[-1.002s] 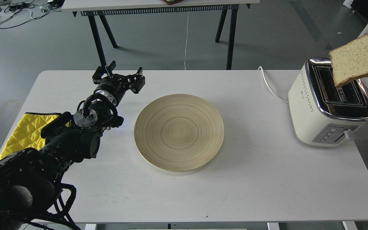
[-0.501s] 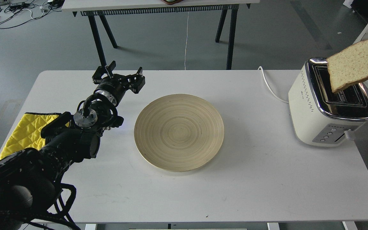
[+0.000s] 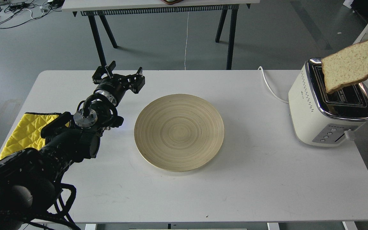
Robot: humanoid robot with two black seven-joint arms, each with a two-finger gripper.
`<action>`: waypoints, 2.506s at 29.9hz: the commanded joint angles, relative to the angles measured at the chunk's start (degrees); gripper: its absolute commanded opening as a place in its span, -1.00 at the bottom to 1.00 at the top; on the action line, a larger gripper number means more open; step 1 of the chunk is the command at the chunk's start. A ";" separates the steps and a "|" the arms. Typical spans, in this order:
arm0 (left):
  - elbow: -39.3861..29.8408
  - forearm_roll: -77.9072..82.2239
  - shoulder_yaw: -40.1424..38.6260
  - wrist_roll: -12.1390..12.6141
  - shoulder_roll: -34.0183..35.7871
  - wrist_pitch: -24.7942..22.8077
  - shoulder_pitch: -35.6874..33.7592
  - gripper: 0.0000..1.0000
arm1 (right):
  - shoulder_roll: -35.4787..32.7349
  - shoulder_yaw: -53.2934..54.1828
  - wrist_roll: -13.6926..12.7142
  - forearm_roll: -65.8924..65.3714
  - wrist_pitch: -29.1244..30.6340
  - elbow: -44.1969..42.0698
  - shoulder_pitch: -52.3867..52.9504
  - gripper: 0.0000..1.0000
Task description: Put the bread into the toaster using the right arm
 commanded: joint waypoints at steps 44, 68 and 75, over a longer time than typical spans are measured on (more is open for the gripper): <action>0.01 -0.01 0.00 0.00 0.00 0.00 0.01 1.00 | 2.26 0.08 -0.46 1.67 -1.28 0.09 -3.00 -0.66; -0.08 0.08 0.00 0.00 0.00 0.00 0.01 1.00 | 5.33 0.25 -1.34 1.76 -4.53 0.26 -4.23 0.23; 0.01 0.08 0.00 0.00 0.00 0.00 0.01 1.00 | 9.19 1.04 -1.42 3.59 -5.68 0.53 -3.27 0.97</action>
